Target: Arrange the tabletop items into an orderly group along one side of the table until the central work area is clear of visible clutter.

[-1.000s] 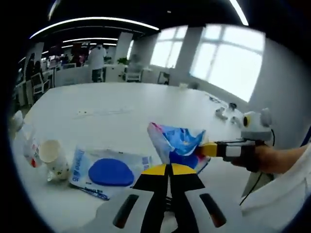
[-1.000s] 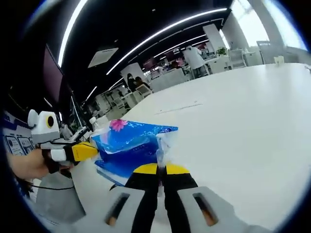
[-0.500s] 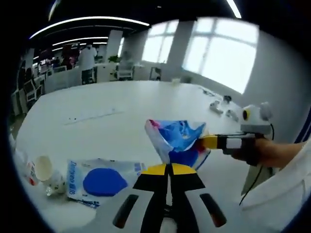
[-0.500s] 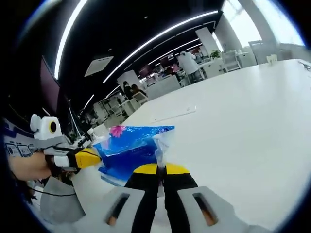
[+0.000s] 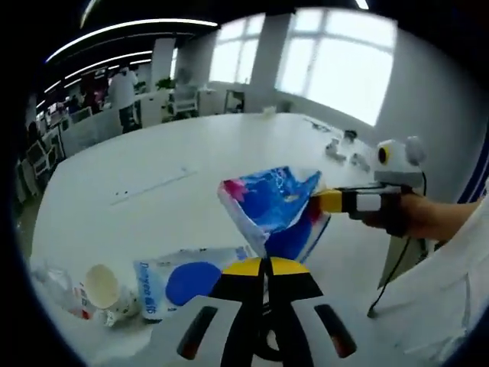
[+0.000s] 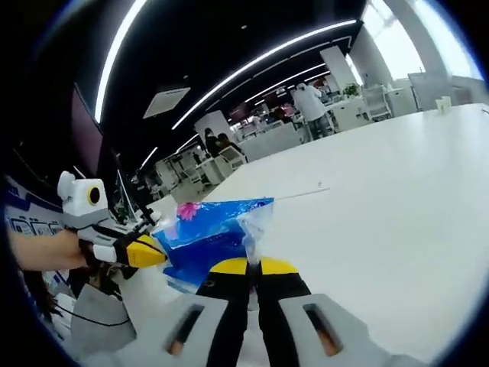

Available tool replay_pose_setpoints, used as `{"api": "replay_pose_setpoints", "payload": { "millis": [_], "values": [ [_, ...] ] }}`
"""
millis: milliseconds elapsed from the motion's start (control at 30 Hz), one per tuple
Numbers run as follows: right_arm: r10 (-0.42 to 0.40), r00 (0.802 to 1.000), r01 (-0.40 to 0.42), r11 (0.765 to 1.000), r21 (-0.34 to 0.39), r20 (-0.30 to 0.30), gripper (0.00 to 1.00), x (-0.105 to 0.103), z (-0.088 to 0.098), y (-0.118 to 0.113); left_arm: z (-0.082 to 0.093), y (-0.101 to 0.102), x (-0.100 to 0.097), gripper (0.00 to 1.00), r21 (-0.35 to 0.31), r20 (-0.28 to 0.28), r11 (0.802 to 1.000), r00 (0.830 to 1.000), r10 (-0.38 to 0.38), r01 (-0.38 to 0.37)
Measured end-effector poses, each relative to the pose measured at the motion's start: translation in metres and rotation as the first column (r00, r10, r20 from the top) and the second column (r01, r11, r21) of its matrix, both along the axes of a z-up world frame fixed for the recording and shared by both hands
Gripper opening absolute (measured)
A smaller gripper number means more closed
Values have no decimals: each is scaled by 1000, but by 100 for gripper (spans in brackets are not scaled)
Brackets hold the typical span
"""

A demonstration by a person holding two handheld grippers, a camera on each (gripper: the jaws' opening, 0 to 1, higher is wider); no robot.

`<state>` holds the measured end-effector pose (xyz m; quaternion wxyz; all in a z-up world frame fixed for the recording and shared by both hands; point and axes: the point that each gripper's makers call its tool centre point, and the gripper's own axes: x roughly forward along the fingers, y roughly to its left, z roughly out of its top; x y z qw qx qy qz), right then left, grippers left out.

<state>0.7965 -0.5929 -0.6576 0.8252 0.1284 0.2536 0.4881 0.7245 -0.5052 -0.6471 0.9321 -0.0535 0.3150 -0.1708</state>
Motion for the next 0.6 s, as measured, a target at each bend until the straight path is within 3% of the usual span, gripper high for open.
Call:
{"api": "replay_pose_setpoints", "payload": {
  "millis": [167, 267, 600],
  "values": [
    [15, 1000, -15, 1000, -3, 20, 0, -5, 13, 19, 7, 22, -4, 0, -26, -21, 999, 999, -37, 37],
    [19, 1000, -19, 1000, -8, 24, 0, -11, 19, 30, 7, 31, -14, 0, -36, -46, 993, 993, -113, 112],
    [-20, 997, 21, 1000, -11, 69, 0, -25, 46, 52, 16, 53, -21, 0, -93, -41, 974, 976, -212, 208]
  ]
}}
